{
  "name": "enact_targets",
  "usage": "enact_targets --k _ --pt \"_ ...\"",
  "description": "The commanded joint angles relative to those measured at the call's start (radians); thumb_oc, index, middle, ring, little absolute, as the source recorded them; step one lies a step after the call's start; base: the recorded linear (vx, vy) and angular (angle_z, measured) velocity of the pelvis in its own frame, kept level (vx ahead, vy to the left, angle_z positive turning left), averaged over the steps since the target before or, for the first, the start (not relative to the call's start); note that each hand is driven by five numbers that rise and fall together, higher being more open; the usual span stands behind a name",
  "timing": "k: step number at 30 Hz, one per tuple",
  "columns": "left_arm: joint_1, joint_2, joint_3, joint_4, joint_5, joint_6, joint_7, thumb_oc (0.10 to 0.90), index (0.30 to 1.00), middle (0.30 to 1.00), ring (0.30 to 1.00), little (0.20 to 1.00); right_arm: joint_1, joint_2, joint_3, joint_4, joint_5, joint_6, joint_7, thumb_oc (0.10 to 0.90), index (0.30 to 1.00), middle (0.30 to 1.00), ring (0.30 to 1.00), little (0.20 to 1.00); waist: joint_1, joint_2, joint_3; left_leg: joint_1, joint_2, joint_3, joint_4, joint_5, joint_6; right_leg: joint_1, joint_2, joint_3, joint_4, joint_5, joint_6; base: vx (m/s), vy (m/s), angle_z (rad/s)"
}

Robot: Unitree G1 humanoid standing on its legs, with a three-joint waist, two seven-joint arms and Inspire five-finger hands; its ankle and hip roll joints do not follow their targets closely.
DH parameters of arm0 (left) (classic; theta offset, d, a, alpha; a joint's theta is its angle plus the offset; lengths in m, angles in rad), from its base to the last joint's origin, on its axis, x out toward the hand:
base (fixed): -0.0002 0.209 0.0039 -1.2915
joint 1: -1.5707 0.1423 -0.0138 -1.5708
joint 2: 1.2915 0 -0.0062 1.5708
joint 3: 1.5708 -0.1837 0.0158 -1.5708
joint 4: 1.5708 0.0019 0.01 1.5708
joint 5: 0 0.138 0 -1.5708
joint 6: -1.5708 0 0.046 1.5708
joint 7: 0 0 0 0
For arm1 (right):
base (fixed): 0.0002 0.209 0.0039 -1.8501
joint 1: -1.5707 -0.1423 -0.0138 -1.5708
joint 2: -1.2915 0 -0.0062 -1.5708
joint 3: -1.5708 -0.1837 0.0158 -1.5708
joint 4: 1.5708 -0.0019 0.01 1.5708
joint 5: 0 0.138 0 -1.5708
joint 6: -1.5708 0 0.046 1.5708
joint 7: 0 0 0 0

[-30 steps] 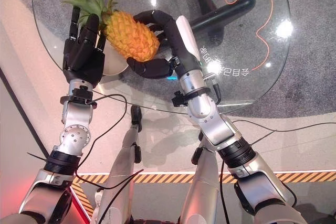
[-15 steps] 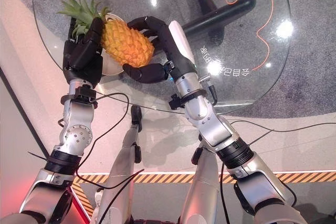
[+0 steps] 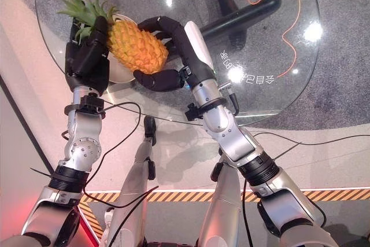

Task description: Pick up the fruit to the plate

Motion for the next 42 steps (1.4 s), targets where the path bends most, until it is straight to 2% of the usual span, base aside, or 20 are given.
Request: enact_targets --k 1,19,20,21,22,42 --pt "-0.156 0.009 -0.046 -0.165 0.056 -0.086 -0.17 0.1 0.3 0.3 0.3 0.2 -0.155 0.063 0.036 -0.16 -0.003 -0.118 0.037 0.1 0.3 0.3 0.3 0.2 0.0 -0.002 -0.021 0.046 0.02 0.007 0.019 -0.033 0.008 0.042 0.003 -0.011 -0.088 0.083 0.012 0.0 0.0 0.0" --pt "-0.167 0.002 -0.045 -0.153 0.051 -0.111 -0.203 0.1 0.3 0.3 0.3 0.2 -0.161 0.065 0.03 -0.16 0.002 -0.115 0.031 0.1 0.3 0.3 0.3 0.2 -0.003 -0.003 -0.021 0.05 0.019 0.007 0.015 -0.034 0.008 0.042 0.004 -0.008 -0.089 0.083 0.013 0.0 0.0 0.0" --pt "-0.171 0.003 -0.044 -0.153 0.05 -0.112 -0.205 0.1 0.3 0.3 0.3 0.2 -0.165 0.066 0.03 -0.161 0.006 -0.114 0.029 0.235 0.415 0.415 0.415 0.335 -0.004 -0.003 -0.021 0.042 0.017 0.006 0.015 -0.027 0.009 0.036 0.004 -0.007 -0.092 0.091 0.011 0.0 0.0 0.0" --pt "-0.166 0.001 -0.045 -0.154 0.052 -0.114 -0.206 0.1 0.3 0.3 0.3 0.2 -0.158 0.069 0.027 -0.164 0.013 -0.114 0.024 0.564 0.698 0.698 0.698 0.664 -0.004 -0.002 -0.021 0.049 0.018 0.007 0.017 -0.034 0.008 0.04 0.004 -0.007 -0.087 0.083 0.012 0.0 0.0 0.0" --pt "-0.165 0.001 -0.044 -0.156 0.051 -0.113 -0.205 0.1 0.3 0.3 0.3 0.2 -0.155 0.071 0.024 -0.164 0.014 -0.118 0.02 0.8 0.9 0.9 0.9 0.9 -0.004 -0.002 -0.021 0.05 0.018 0.007 0.017 -0.034 0.007 0.04 0.004 -0.007 -0.088 0.083 0.013 0.0 0.0 0.0" --pt "-0.175 -0.014 -0.03 -0.145 0.062 -0.155 -0.184 0.1 0.3 0.3 0.3 0.2 -0.151 0.092 0.006 -0.158 0.016 -0.134 0.006 0.8 0.9 0.9 0.9 0.9 -0.008 -0.002 -0.021 0.044 0.018 0.008 0.011 -0.026 0.008 0.035 0.005 -0.003 -0.094 0.09 0.01 0.0 0.0 0.0"
